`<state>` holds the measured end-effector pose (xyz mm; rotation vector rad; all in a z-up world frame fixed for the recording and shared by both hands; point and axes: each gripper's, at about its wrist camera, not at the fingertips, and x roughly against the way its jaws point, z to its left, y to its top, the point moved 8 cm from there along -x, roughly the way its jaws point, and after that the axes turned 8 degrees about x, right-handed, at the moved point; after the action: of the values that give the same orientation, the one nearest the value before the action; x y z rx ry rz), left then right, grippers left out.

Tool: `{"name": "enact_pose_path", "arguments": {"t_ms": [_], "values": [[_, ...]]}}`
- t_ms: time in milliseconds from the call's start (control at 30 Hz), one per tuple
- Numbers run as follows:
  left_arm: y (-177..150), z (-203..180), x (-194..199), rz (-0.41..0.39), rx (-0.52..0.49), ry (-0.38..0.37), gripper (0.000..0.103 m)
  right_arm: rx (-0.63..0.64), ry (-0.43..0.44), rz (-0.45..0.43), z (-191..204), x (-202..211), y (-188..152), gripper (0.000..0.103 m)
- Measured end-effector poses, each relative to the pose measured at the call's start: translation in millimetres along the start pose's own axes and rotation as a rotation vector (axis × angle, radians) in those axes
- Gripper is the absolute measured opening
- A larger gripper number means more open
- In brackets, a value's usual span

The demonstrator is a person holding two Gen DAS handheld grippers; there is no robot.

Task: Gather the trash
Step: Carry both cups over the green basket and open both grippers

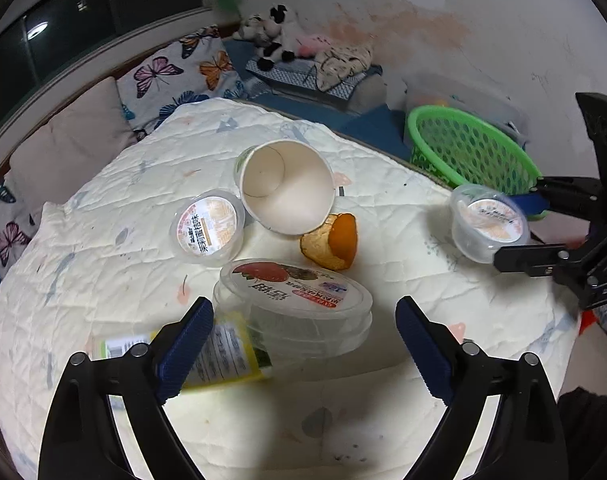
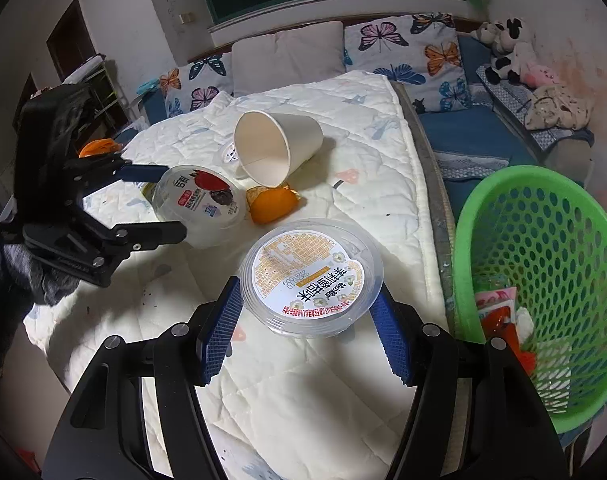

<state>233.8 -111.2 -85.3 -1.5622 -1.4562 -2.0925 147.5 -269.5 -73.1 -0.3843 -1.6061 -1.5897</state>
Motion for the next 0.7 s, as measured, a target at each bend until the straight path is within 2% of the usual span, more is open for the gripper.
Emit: {"name": "enact_pose_path", "arguments": {"t_ms": [167, 400, 700], "values": [[5, 2, -8, 0.028, -0.066, 0.021, 0.09, -0.003, 0.011, 0.005, 1, -1, 0, 0.064], [9, 10, -16, 0.049, -0.082, 0.045, 0.09, -0.009, 0.019, 0.009, 1, -4, 0, 0.064], [10, 6, -29, 0.088, -0.122, 0.04, 0.09, -0.019, 0.019, 0.012, -3, -5, -2, 0.064]]}}
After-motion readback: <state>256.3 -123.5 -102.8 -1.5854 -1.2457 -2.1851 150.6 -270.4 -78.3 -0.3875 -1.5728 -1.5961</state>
